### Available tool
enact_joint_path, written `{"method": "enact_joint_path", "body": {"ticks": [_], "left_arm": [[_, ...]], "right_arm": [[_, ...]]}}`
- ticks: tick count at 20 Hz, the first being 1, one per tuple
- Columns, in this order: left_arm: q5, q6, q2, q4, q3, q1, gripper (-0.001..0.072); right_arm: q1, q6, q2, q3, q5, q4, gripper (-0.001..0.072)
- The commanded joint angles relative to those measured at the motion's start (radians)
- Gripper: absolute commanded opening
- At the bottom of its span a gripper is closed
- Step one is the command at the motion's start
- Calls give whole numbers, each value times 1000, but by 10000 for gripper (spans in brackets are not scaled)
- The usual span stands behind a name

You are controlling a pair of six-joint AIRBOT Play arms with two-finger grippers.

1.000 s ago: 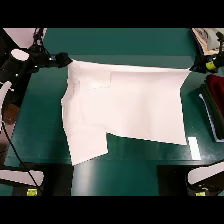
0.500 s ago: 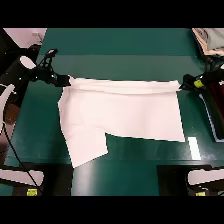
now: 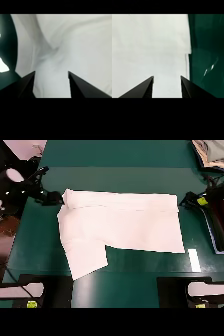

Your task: Fold the shirts.

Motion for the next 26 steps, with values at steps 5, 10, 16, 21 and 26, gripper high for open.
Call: {"method": "enact_joint_path", "body": {"ticks": [5, 10, 16, 21, 26], "left_arm": [[-40, -128, 443, -1, -542, 9, 485], [-37, -143, 581, -121, -757, 9, 484], [2, -163, 591, -124, -851, 9, 485], [91, -134, 591, -204, -917, 9, 484], [154, -101, 591, -268, -952, 9, 268]], "right_arm": [[-86, -26, 193, -183, -13, 20, 399], [-89, -56, 196, -192, -21, 140, 399], [-88, -67, 196, -192, -23, 185, 399], [-88, -67, 196, -192, -20, 185, 399], [-89, -69, 196, -193, 13, 184, 399]]}}
